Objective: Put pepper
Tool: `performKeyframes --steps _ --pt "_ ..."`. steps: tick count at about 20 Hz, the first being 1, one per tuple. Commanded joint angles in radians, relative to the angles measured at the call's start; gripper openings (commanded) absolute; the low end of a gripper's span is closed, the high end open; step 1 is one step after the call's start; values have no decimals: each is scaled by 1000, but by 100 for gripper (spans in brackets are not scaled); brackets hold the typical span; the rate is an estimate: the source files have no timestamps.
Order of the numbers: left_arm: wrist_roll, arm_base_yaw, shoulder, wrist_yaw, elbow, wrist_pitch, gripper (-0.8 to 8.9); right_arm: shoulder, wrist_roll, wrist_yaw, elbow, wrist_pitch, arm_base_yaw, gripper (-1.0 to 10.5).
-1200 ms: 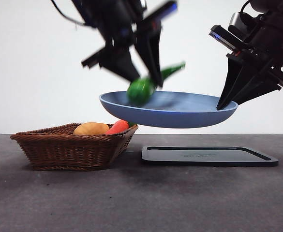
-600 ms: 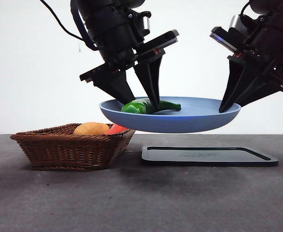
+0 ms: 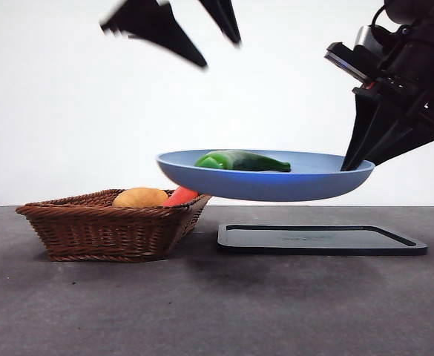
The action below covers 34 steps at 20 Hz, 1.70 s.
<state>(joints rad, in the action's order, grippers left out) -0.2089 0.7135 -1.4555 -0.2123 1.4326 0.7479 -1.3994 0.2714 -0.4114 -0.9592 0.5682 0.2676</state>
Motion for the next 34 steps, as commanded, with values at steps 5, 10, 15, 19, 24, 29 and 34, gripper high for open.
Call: performKeyframes --steps 5,10,15,19,24,29,34 --pt "38 5 217 1 16 -6 249 -103 47 -2 -121 -36 -159 5" --pt "38 5 323 1 16 17 249 -304 65 3 -265 -49 -221 5" --pt "37 5 350 2 16 50 249 -470 80 2 -351 -95 -236 5" --pt "37 5 350 1 16 56 249 -540 80 11 -359 -148 -236 5" --pt "29 5 350 2 16 60 249 -572 67 32 -359 -154 -239 5" --pt "29 5 350 3 16 76 249 -572 68 24 -359 -151 -240 156" --pt "37 5 350 50 16 98 249 -522 43 29 -359 -77 -255 184"
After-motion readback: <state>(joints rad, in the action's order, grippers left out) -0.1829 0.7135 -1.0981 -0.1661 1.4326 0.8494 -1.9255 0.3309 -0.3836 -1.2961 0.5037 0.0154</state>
